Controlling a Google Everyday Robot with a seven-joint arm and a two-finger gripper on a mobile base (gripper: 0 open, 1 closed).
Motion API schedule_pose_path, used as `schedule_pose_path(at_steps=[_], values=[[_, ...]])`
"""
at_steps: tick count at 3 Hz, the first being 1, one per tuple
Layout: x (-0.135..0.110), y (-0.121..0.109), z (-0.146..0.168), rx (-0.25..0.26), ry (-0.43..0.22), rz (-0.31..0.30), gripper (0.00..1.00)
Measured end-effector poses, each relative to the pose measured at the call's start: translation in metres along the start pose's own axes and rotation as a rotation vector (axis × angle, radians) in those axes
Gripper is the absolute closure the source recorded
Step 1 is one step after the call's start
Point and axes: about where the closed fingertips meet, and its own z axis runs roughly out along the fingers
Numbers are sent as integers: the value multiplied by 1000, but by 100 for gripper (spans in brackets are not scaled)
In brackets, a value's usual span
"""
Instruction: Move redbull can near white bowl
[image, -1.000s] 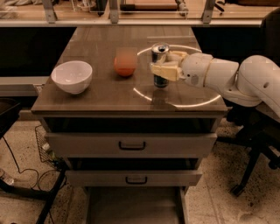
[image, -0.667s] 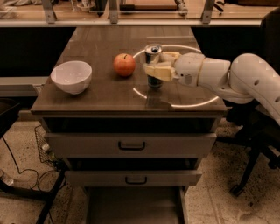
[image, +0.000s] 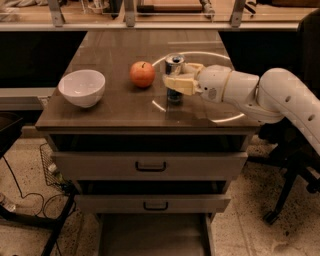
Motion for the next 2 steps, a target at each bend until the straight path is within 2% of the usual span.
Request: schedule_pose_path(at_steps=[1, 2], values=[[6, -7, -1, 18, -31, 53, 100], [6, -6, 1, 14, -32, 55, 85]])
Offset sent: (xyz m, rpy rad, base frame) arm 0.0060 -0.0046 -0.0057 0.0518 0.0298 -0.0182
